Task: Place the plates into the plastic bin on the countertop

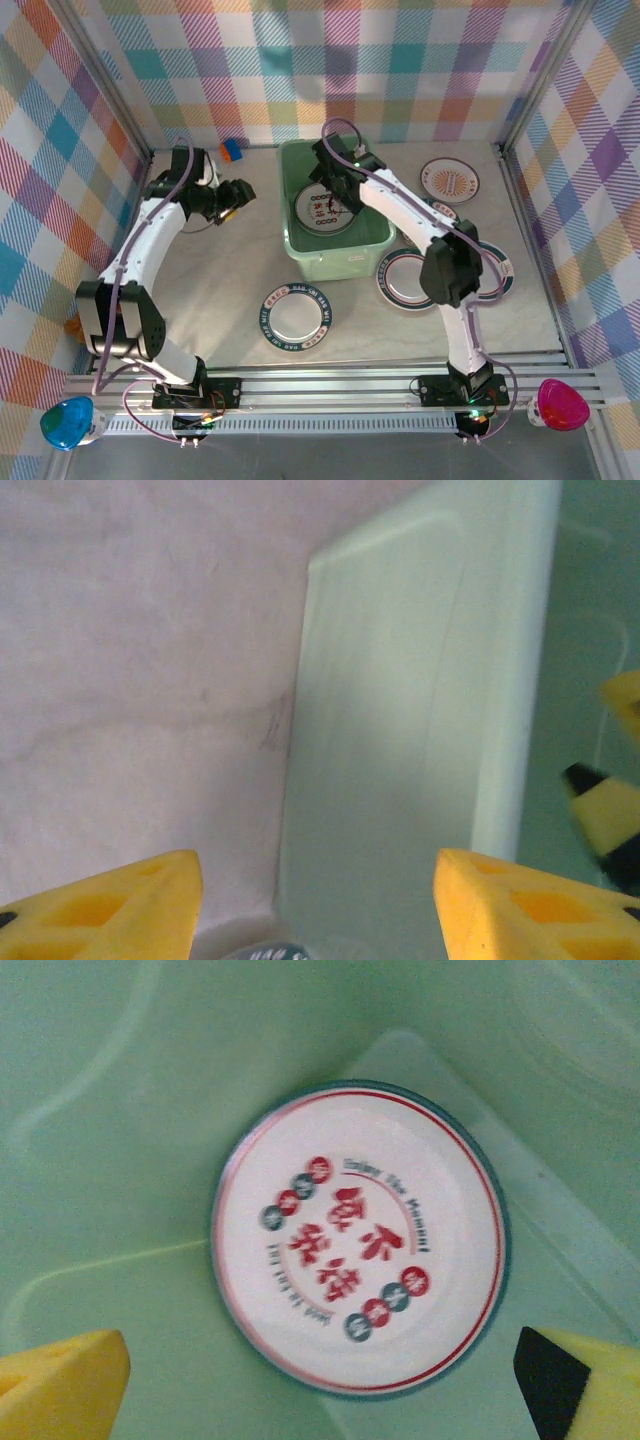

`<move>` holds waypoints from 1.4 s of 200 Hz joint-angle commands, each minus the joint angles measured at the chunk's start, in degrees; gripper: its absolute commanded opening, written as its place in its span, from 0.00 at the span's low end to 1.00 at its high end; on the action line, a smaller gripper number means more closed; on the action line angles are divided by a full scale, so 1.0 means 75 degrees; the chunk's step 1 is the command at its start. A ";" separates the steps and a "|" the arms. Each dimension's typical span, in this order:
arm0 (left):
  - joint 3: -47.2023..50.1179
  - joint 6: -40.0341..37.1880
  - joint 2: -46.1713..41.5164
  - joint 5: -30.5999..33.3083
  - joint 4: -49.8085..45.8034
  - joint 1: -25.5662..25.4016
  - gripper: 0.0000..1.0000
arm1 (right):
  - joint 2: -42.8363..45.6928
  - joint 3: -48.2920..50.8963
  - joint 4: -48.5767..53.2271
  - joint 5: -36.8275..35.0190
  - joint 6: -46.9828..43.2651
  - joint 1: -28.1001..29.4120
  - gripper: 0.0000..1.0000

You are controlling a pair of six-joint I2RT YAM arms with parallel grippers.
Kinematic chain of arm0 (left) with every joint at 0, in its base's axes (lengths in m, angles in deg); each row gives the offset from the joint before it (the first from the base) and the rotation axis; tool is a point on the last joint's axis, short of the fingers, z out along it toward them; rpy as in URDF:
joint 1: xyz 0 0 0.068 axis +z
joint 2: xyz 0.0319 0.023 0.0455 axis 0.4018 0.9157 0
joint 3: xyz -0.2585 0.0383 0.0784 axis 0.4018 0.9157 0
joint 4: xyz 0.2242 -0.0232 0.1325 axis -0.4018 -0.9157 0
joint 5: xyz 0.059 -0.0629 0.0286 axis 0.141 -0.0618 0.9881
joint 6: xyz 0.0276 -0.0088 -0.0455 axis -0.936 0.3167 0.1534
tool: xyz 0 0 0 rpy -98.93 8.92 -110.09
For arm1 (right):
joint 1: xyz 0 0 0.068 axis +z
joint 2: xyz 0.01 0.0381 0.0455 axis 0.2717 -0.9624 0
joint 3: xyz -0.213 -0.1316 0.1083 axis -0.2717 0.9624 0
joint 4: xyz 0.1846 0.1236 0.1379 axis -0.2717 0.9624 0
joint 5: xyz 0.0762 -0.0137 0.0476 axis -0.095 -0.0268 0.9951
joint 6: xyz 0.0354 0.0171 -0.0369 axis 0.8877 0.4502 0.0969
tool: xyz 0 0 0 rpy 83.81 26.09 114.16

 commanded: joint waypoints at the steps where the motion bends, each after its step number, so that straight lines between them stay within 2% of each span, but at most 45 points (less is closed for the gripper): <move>1: 0.0807 -0.0063 -0.0539 -0.0329 -0.0348 -0.0025 0.61 | 0.0884 0.0799 -0.1078 0.0504 -0.0850 0.0071 1.00; 39: 0.2234 0.0082 -0.1201 -0.0266 -0.0227 -0.0421 0.60 | 0.2068 0.2099 -0.2477 0.1087 -0.1731 0.0120 0.98; 67: 0.2926 0.0072 -0.1452 0.0090 -0.0341 -0.0968 0.60 | 0.2738 0.2780 -0.2961 0.1410 -0.2076 0.0220 0.96; 109: 0.4007 0.0097 -0.1874 0.0877 -0.0432 -0.1323 0.59 | 0.3661 0.3947 -0.3292 0.1882 -0.2106 0.0358 0.95; 140: 0.4776 0.0085 -0.1968 0.0518 0.0258 -0.1770 0.57 | 0.4343 0.4879 -0.3481 0.1861 -0.1935 0.0461 0.94; 157: 0.4908 -0.0069 -0.1833 0.0632 0.0340 -0.2145 0.57 | 0.4651 0.5240 -0.3515 0.1802 -0.1828 0.0522 0.94; 206: 0.4877 -0.0432 -0.0953 0.0722 0.0565 -0.2340 0.55 | 0.5222 0.5871 -0.3582 0.1548 -0.1723 0.0622 0.94; 280: 0.4294 -0.1106 0.0007 0.0434 0.0353 -0.2439 0.41 | 0.5207 0.6159 -0.3818 0.1519 -0.1618 0.0623 0.94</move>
